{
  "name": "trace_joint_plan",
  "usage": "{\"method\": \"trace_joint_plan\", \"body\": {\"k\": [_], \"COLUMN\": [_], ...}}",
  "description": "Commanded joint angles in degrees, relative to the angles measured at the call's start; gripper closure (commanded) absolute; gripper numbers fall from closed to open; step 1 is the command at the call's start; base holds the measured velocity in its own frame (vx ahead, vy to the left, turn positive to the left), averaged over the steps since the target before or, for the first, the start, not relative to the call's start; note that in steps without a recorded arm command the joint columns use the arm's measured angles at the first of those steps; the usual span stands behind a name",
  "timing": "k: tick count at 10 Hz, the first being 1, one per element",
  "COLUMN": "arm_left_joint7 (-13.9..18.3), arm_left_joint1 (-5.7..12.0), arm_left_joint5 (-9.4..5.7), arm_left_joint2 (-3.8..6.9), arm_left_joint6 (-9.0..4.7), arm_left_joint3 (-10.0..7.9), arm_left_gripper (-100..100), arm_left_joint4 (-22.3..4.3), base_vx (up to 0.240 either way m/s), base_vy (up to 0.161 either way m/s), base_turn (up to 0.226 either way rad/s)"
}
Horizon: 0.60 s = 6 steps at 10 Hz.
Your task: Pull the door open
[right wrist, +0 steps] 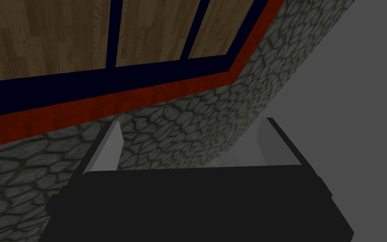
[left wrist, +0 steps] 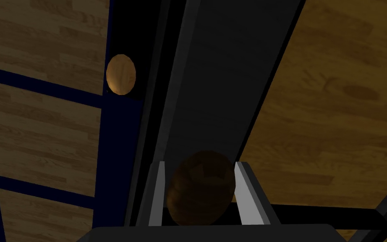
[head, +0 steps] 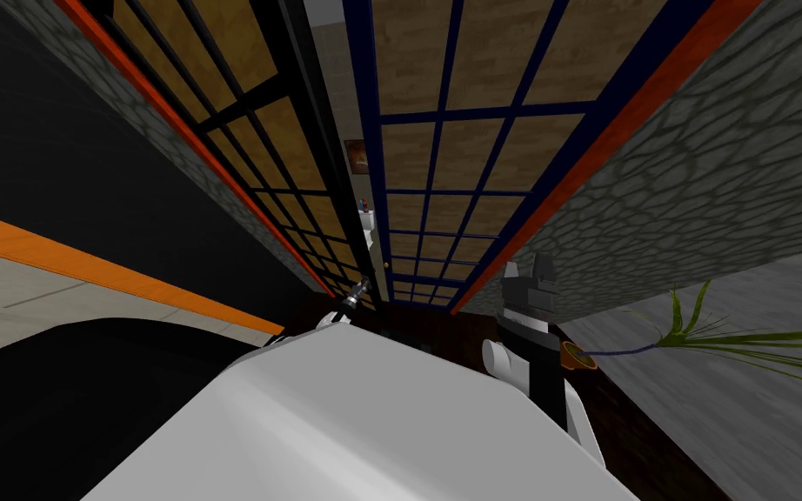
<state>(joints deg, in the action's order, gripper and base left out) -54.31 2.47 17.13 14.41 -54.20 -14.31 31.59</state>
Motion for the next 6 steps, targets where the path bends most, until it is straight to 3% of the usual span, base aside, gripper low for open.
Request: {"method": "trace_joint_plan", "body": {"k": [1, 6], "arm_left_joint7": [2.9, 9.4], "arm_left_joint1": [-0.24, -0.5], "arm_left_joint5": [-1.1, -2.83], "arm_left_joint2": [0.48, 0.68], "arm_left_joint6": [0.2, 0.27], "arm_left_joint3": [0.06, 0.9], "arm_left_gripper": [100, 100], "arm_left_joint4": [0.0, -0.2], "base_vx": [-0.075, -0.041], "base_vy": [0.031, 0.017], "base_turn": [-0.048, -0.028]}}
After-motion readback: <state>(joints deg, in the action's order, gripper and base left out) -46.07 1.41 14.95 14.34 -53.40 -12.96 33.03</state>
